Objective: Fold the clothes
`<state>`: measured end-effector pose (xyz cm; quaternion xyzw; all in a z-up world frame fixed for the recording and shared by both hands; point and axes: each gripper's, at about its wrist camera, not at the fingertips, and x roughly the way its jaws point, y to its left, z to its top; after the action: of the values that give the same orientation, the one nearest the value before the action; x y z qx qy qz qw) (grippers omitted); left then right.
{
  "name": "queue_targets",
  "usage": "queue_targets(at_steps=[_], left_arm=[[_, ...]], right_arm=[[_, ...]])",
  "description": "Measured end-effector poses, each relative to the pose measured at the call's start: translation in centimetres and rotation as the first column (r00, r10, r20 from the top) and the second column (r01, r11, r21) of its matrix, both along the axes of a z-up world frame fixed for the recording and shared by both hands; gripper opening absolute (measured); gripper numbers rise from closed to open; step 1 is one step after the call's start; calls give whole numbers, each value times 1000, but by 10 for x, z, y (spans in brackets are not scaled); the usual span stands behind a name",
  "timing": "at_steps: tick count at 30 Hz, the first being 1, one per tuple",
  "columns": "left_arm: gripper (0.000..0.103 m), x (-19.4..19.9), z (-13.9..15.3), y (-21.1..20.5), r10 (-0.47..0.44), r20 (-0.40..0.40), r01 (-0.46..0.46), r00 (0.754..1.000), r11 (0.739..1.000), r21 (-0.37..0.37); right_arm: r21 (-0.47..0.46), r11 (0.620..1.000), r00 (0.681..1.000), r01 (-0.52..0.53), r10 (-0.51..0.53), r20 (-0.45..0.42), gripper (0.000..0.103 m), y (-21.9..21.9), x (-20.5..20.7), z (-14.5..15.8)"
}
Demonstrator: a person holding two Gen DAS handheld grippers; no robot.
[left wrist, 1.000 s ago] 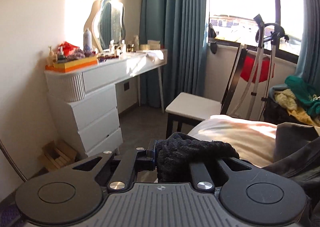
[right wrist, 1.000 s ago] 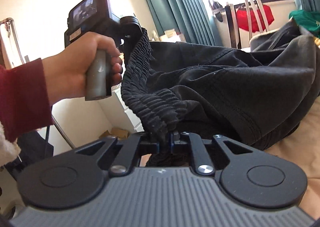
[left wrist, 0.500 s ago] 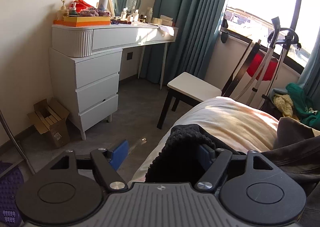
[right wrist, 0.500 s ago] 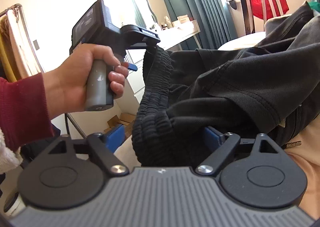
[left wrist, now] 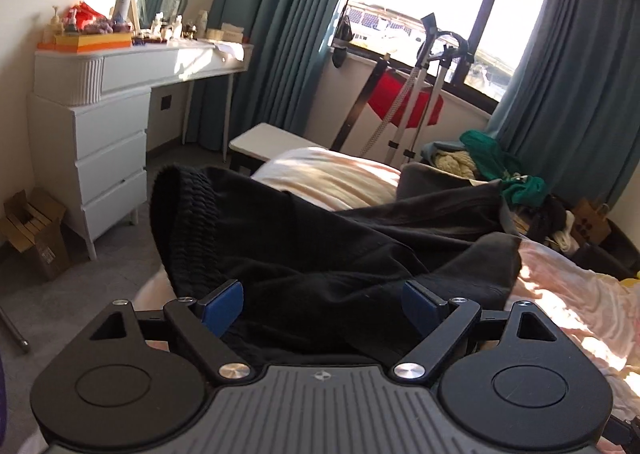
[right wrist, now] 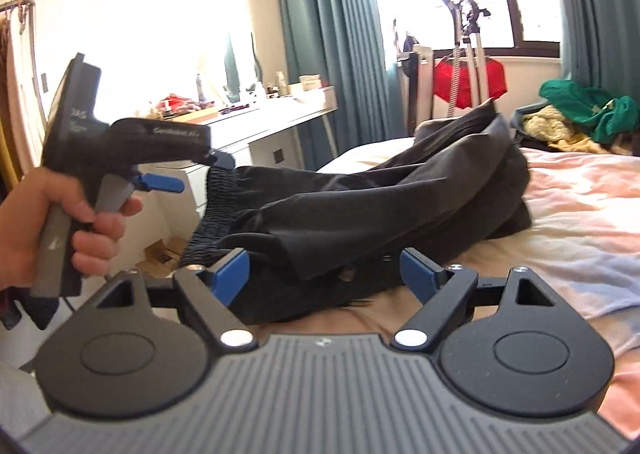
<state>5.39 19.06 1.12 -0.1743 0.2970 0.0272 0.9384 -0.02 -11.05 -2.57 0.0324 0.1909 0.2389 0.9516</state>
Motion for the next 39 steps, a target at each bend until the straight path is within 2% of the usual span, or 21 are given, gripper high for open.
queue_targets(at_steps=[4,7,9,11,12,13,14,16,18,19,23,26,30,32,34,35,37,39], left_arm=[[86,16,-32,-26,-26,-151,-5,988,979,-205],[84,29,-47,-34,-4,-188,-39,982,974,-224],[83,34,-53,-36,7,-167,-48,986,969,-242],[68,39,-55,-40,-4,-127,-29,992,966,-256],[62,40,-55,-45,-7,-106,-19,994,970,-240],[48,40,-55,-51,-11,-85,-9,996,974,-224],[28,40,-55,-56,-15,-65,1,998,978,-208],[7,38,-50,-69,-35,-10,34,999,988,-152],[2,33,-41,-83,-70,56,74,996,994,-76],[2,26,-34,-87,-87,104,93,991,994,-62],[1,0,-16,-95,-184,223,211,957,972,-105],[1,-19,-2,-102,-249,312,301,917,945,-128],[2,-45,16,-111,-324,426,416,845,898,-142],[2,-49,14,-115,-339,395,408,854,907,-104],[2,-48,9,-118,-308,327,350,894,934,-77],[2,-44,5,-115,-281,291,317,915,945,-85],[2,-35,-4,-101,-166,187,192,968,972,-132],[3,-22,-14,-84,-83,79,96,993,979,-180]], right_arm=[[17,993,993,119,-119,-3,84,-63,-11,-4],[83,973,976,215,-210,-64,84,-99,-11,-16],[145,949,959,279,-267,-94,84,-113,-7,-22],[207,913,936,352,-336,-109,86,-122,-3,-25],[235,898,928,373,-354,-119,86,-125,0,-26],[259,892,929,370,-351,-118,86,-126,3,-27],[277,891,933,359,-343,-106,85,-128,4,-29],[253,901,936,352,-338,-99,85,-126,9,-34],[224,911,938,347,-334,-94,85,-123,13,-38],[209,915,939,344,-332,-91,85,-122,15,-41],[191,935,954,297,-285,-90,85,-112,14,-43],[172,955,970,242,-238,-44,85,-99,7,-41],[126,978,985,167,-172,32,85,-80,-5,-40],[100,983,986,156,-161,40,84,-73,-6,-41],[94,982,986,167,-169,15,84,-71,-4,-45],[102,979,984,176,-176,-7,84,-72,-2,-47],[122,973,980,198,-193,-51,84,-77,3,-53],[138,965,973,222,-211,-92,84,-82,9,-58]])
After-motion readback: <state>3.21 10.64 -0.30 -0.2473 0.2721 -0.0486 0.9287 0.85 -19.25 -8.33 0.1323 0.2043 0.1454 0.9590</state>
